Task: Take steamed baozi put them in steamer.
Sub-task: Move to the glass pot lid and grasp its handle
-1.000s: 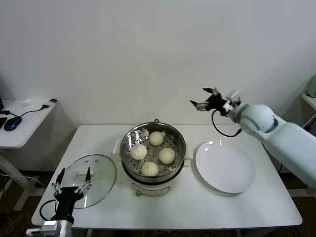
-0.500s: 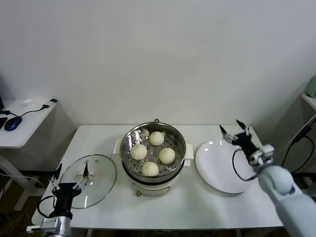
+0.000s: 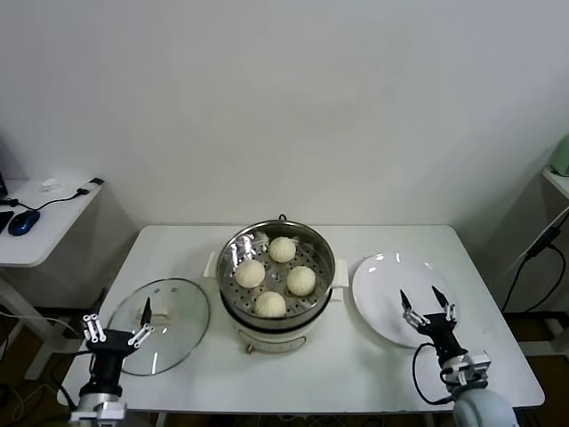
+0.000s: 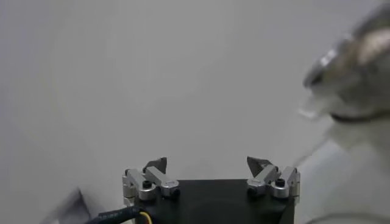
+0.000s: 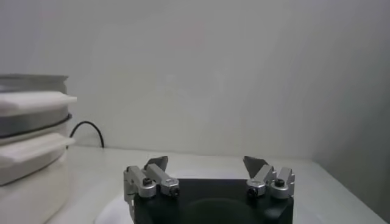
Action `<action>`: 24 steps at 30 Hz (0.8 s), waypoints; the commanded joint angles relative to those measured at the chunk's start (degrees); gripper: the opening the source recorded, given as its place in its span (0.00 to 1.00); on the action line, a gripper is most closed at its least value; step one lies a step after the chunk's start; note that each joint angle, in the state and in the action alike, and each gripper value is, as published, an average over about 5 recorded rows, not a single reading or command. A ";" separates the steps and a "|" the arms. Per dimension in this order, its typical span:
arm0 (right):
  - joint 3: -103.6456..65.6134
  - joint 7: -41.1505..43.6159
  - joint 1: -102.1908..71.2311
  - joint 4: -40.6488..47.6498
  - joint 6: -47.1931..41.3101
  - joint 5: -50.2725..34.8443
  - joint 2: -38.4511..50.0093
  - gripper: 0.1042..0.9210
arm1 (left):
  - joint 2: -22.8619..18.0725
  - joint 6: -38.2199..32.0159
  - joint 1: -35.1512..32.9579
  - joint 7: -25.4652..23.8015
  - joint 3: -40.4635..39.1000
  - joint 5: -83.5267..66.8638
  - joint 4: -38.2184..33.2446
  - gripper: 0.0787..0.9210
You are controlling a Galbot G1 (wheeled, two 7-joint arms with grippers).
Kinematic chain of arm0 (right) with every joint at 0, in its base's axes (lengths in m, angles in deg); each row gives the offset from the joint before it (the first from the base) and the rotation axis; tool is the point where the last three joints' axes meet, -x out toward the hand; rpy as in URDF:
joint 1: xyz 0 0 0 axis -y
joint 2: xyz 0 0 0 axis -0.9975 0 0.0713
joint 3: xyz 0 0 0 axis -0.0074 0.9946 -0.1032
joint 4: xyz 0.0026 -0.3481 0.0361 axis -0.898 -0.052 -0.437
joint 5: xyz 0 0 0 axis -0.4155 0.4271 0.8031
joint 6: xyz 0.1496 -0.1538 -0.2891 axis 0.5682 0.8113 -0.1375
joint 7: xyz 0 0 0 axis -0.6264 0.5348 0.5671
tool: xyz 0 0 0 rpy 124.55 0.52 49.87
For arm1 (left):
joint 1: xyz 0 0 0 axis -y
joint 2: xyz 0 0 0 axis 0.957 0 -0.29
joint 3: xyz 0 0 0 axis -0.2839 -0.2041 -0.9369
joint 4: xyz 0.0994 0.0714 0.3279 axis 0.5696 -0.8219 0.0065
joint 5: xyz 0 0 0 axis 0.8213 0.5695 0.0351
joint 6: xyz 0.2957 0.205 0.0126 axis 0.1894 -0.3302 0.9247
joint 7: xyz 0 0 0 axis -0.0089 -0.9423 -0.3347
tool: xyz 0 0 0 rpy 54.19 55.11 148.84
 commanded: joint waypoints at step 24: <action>-2.13 -6.70 -4.05 -4.92 -3.92 6.04 -3.89 0.88 | 0.86 8.36 13.71 11.15 -3.17 47.00 27.85 0.88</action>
